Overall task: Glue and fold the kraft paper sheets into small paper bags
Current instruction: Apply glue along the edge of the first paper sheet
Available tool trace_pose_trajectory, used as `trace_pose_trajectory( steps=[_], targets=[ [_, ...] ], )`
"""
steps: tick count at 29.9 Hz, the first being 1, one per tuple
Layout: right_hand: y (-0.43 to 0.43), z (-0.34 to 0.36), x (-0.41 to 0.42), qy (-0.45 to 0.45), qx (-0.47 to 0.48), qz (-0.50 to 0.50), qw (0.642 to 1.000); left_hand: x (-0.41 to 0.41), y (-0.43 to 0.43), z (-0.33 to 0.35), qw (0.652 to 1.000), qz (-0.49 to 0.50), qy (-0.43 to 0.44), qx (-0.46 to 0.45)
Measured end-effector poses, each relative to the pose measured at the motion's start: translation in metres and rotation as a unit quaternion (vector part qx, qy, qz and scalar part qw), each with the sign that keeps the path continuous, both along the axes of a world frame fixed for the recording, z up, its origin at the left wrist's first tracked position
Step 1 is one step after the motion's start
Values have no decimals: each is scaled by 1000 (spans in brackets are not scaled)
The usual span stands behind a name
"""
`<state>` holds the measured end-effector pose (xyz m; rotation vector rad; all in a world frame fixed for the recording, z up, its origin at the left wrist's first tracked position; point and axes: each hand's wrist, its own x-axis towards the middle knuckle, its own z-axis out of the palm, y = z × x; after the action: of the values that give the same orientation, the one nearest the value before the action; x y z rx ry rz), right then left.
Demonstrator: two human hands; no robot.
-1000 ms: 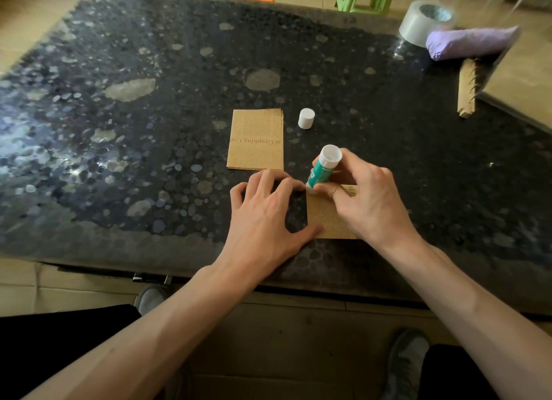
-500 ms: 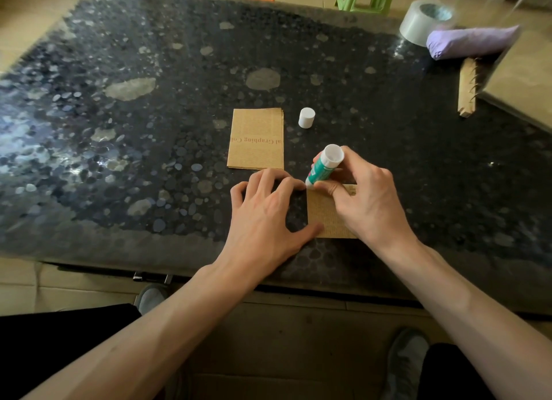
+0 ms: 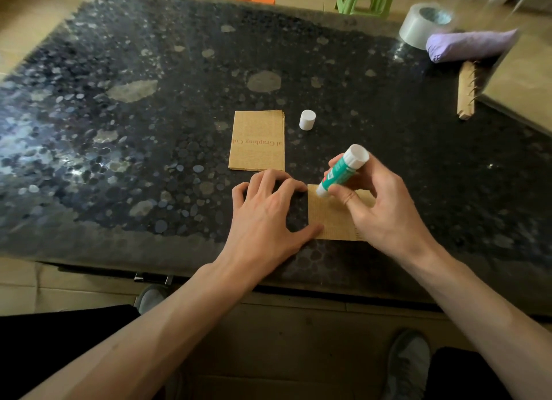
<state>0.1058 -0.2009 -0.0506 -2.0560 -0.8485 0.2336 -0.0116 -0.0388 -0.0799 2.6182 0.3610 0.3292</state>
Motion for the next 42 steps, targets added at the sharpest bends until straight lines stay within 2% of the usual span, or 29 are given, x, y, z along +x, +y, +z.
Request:
trace_pose_trajectory(
  steps=[3, 8, 15, 22, 29, 42],
  targets=[
    [-3, -2, -4, -20, -53, 20, 998, 1, 1, -1, 1000, 1, -2, 0],
    [-4, 1, -6, -32, -72, 40, 996, 0, 1, -1, 1000, -3, -4, 0],
    [-1, 0, -5, -71, -49, 22, 996, 0, 1, 0, 1000, -8, 1, -4],
    [-1, 0, -4, -62, -42, 2, 997, 1, 2, -1, 1000, -7, 2, 3],
    [-3, -1, 1, -32, -47, 33, 998, 1, 2, -3, 1000, -4, 0, 12],
    [7, -7, 1, -74, -22, -2, 997, 1, 2, -4, 1000, -6, -2, 7]
  ],
)
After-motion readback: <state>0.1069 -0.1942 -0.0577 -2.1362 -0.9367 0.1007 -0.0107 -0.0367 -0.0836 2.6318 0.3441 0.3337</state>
